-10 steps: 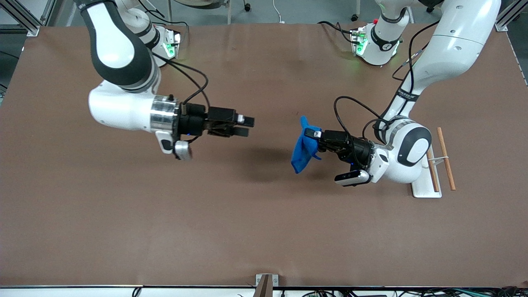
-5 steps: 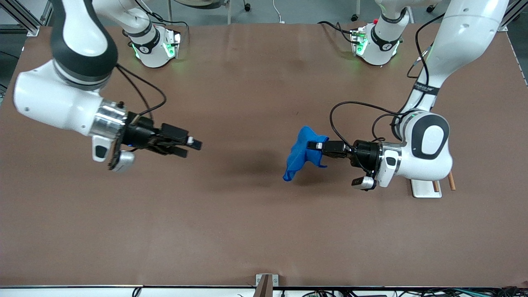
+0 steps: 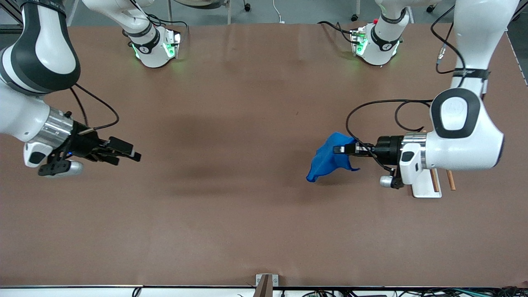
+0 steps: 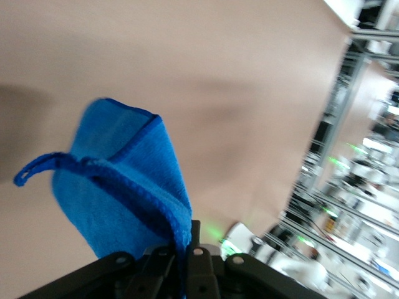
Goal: Right arm passes towel to left arm to hang
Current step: 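Open the right gripper and withdraw while the left gripper carries the towel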
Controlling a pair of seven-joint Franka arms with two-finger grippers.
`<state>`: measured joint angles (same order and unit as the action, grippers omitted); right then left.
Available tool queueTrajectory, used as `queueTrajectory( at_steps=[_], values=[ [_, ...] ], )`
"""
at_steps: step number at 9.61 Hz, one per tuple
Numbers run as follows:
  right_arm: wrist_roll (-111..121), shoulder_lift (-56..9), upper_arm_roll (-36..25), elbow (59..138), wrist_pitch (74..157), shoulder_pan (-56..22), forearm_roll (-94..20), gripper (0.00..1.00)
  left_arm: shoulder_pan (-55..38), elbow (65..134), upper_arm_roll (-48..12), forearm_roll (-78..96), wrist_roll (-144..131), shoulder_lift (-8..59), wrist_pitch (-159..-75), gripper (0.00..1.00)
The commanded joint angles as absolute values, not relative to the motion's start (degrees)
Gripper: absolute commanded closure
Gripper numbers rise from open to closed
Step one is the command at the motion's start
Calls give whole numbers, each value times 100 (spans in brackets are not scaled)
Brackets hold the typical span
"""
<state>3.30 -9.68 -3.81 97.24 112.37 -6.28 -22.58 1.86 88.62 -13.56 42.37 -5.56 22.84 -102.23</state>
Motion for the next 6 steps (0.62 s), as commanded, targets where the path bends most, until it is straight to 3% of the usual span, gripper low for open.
queueTrajectory(
  at_steps=[1,3,6],
  values=[
    [264,-704,-281,9879,11136,-204,-1323,0,185,8702,-1336,2968,-1586,2172,-10118,100],
    [264,-485,-281,9922,11048,-19,-759,0,176,8710,-1336,1948,-2273,2040,-9994,100],
    [264,-54,-281,9914,10286,175,-256,0,437,8762,-1336,784,-2689,2039,-9747,100]
  ],
)
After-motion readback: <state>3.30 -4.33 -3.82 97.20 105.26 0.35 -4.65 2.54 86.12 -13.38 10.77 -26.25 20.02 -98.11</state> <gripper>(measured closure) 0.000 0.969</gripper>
